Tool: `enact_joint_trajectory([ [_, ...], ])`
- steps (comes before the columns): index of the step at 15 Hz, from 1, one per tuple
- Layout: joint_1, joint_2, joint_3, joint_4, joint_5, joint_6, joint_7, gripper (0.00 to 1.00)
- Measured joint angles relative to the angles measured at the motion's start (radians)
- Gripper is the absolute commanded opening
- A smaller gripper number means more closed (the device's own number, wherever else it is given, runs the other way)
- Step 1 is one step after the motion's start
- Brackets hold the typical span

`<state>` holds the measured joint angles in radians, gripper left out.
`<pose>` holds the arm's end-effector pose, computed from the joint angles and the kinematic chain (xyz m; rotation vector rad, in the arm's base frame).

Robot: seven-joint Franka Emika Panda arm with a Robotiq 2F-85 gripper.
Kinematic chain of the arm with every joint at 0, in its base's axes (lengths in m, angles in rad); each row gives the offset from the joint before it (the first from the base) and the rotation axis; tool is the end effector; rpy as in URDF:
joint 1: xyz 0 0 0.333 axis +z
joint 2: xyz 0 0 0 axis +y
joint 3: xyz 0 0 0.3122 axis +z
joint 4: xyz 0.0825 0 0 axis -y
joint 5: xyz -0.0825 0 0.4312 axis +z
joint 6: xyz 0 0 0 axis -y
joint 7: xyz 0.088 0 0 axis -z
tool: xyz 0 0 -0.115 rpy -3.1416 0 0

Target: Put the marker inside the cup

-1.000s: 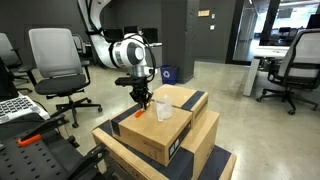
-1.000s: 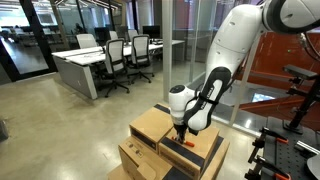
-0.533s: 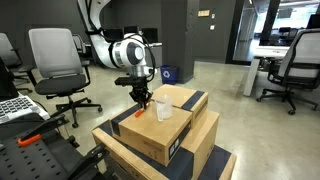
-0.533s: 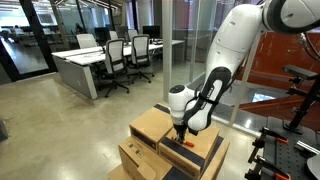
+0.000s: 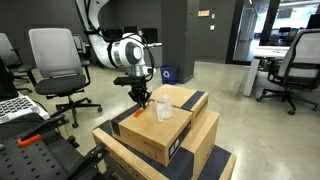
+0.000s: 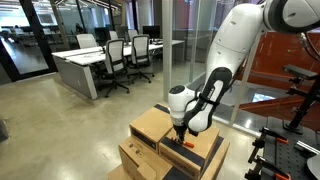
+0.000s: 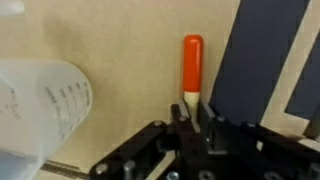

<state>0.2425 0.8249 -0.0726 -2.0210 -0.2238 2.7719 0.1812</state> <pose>0.5600 0.0993 -0.0249 2.9837 0.3325 -0.0798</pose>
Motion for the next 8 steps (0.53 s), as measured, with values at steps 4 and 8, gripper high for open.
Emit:
enact_joint_trajectory([
  [4,0.028,-0.044,-0.026,-0.096,-0.001,0.065,0.009,0.04],
  [8,0.077,-0.101,-0.085,-0.183,-0.002,0.130,0.023,0.04],
])
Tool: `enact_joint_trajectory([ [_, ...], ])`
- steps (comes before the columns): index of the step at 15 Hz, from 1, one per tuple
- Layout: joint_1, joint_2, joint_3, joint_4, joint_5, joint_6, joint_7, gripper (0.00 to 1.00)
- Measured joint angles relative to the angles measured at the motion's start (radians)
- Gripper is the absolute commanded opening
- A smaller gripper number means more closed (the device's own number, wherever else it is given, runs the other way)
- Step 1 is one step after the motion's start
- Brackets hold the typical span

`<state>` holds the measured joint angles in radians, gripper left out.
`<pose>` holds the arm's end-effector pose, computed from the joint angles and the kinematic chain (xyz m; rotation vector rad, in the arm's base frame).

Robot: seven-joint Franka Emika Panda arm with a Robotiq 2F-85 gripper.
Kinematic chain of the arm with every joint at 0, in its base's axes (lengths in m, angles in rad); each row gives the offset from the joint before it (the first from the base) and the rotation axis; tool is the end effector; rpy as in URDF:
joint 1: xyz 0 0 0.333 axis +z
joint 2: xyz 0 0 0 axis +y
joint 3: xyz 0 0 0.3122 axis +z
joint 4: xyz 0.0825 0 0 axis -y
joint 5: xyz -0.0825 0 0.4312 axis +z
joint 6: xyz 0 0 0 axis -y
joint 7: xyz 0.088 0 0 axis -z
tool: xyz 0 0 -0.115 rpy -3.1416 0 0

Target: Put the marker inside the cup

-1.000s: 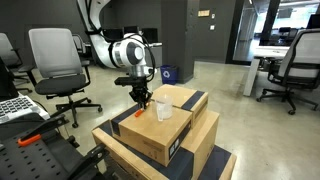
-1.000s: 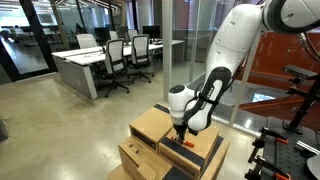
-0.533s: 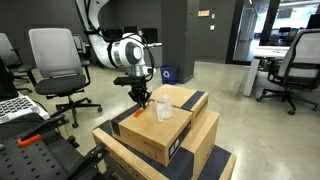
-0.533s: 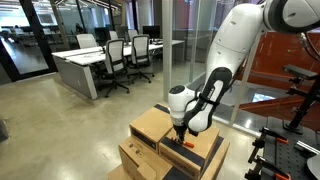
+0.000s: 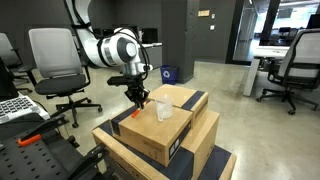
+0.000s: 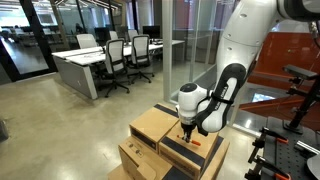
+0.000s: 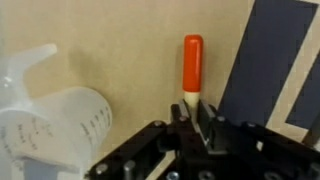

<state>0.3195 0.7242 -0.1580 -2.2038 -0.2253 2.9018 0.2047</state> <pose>0.5202 0.0830 -0.0055 2.9663 0.3197 0.0008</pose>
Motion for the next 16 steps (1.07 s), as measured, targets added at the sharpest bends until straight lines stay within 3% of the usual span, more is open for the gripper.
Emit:
enact_joint_trajectory([
  [6,0.059,-0.053,-0.066,-0.056,0.000,0.031,0.012,0.04],
  [16,0.143,-0.075,-0.150,-0.057,-0.004,0.044,0.038,0.04],
])
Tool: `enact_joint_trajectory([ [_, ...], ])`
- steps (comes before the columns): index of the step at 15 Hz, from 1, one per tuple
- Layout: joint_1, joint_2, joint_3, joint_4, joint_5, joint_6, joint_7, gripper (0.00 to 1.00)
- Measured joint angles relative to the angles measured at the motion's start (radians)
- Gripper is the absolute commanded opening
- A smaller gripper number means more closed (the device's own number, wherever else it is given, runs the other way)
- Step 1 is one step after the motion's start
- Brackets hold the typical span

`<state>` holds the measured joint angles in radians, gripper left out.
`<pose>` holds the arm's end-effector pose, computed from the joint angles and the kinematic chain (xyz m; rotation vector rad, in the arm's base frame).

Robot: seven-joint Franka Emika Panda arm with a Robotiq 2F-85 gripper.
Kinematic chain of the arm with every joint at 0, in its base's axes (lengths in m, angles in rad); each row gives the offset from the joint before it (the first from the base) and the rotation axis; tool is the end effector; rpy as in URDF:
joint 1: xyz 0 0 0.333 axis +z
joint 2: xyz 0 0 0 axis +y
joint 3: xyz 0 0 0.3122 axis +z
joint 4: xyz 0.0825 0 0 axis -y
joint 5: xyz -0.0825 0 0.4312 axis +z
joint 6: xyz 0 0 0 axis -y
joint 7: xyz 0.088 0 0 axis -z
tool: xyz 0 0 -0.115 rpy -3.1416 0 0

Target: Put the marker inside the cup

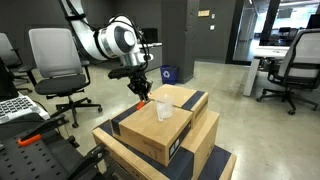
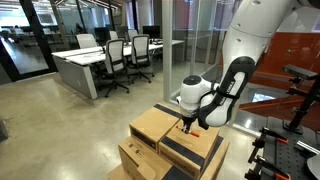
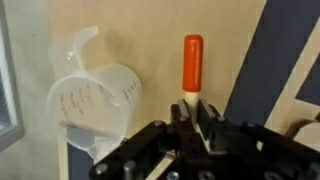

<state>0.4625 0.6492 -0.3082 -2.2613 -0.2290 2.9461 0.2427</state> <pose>0.5277 0.0727 0.0334 2.9045 0.2925 0.1315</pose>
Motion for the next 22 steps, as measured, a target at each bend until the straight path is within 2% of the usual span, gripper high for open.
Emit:
enact_joint_trajectory([
  [14,0.144,-0.007,-0.138,0.003,-0.006,0.047,0.053,0.04],
  [22,0.182,-0.013,-0.170,0.001,-0.006,0.053,0.055,0.04],
])
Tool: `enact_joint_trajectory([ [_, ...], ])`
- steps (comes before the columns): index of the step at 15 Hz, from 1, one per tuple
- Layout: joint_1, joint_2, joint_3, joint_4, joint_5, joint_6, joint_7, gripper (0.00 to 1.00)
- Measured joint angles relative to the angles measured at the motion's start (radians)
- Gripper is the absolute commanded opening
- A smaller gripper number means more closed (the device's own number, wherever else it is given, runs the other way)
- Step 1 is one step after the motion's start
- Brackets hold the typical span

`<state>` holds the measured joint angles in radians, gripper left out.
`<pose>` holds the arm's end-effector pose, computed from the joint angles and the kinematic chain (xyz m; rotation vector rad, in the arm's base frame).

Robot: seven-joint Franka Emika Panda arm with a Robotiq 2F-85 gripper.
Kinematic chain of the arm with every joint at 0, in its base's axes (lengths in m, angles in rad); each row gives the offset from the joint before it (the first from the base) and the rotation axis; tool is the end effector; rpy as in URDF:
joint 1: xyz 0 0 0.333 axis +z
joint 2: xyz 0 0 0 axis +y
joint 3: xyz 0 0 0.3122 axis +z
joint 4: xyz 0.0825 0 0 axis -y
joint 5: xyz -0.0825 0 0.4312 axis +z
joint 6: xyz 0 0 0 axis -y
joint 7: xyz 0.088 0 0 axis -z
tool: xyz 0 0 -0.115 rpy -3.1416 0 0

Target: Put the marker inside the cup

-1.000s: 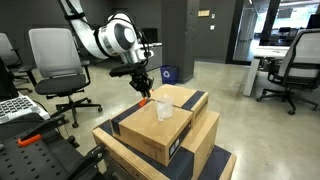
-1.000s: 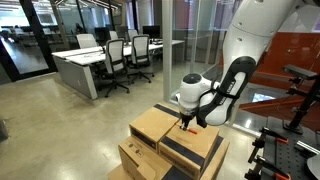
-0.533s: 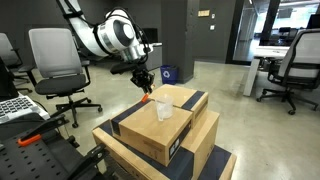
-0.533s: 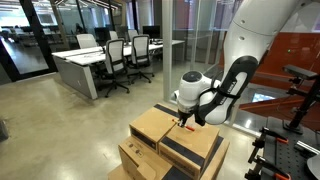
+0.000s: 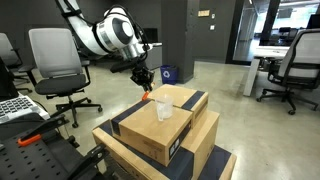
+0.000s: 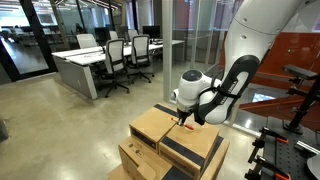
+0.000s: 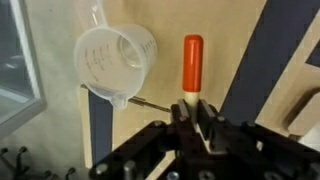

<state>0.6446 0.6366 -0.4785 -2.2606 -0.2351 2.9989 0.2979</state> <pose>0.5472 0.0789 0.0668 2.8310 0.2902 0.2981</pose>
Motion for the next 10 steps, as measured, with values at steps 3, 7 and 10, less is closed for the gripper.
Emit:
enact_joint_trajectory([
  [3,0.005,-0.002,-0.005,0.000,0.000,0.001,0.000,0.04],
  [7,0.004,-0.002,-0.005,0.004,0.001,0.001,0.000,0.04],
  [10,0.004,-0.002,-0.010,0.009,0.003,0.001,0.012,0.04],
])
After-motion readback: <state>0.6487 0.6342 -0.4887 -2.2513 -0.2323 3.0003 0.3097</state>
